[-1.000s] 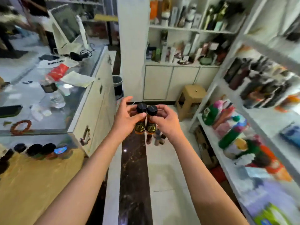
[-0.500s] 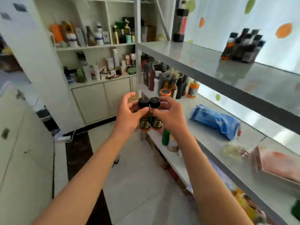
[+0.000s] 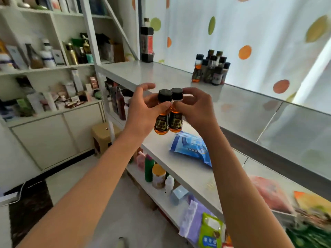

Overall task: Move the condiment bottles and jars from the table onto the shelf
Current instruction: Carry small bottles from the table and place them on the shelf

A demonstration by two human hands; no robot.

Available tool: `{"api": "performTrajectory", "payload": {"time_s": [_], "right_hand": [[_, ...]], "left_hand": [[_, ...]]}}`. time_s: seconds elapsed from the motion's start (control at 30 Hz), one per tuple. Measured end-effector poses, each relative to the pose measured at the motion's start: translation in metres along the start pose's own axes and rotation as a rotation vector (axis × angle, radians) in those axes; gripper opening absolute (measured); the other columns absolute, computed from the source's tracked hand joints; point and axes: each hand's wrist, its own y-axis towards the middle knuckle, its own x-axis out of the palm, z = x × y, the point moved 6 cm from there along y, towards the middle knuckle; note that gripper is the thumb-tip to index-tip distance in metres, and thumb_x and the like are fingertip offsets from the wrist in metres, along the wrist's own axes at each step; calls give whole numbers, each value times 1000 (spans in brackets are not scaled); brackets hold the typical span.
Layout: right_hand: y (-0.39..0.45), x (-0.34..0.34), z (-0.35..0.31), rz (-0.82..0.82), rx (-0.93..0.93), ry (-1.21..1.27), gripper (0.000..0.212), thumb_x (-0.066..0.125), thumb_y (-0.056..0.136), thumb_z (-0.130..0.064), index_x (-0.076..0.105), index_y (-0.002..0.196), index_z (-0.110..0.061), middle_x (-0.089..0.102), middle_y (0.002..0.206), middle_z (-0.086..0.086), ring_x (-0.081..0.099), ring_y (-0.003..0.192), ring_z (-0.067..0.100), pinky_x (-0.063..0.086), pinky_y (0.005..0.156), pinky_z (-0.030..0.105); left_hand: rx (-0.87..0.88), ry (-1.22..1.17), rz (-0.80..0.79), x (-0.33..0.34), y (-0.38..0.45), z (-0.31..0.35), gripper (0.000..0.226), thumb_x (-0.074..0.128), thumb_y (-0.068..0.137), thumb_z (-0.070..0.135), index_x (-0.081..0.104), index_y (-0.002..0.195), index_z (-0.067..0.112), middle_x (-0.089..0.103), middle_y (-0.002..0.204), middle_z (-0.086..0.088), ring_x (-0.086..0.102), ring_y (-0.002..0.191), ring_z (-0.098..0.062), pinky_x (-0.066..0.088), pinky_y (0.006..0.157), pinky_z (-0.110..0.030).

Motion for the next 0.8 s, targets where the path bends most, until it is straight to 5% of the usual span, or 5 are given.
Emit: {"api": "performTrajectory", "payload": {"time_s": [0.23,0.5,0.8], "right_hand": [[76,-38,-19,214,-55,-55,30,71,77,2,69,106,-7,75,78,3,70,71,12,59,69,35],[170,-74,22,403,71,-275,28,74,75,-14,68,102,-19,75,81,1,73,77,15,61,73,39],[221,-96,79,572,183,-302,20,73,80,-16,65,96,-24,74,83,10,72,77,27,58,77,48]], "left_hand": [[121,-82,-151,46,109,16,51,80,78,16,51,117,29,71,107,2,68,97,-5,54,87,-23],[139,-114,-364,128,228,-22,49,80,78,15,51,117,21,70,110,-4,68,97,-12,55,88,-31],[227,-82,-450,186,295,-74,39,77,81,14,56,112,22,68,107,6,65,100,-6,54,92,-33]]}}
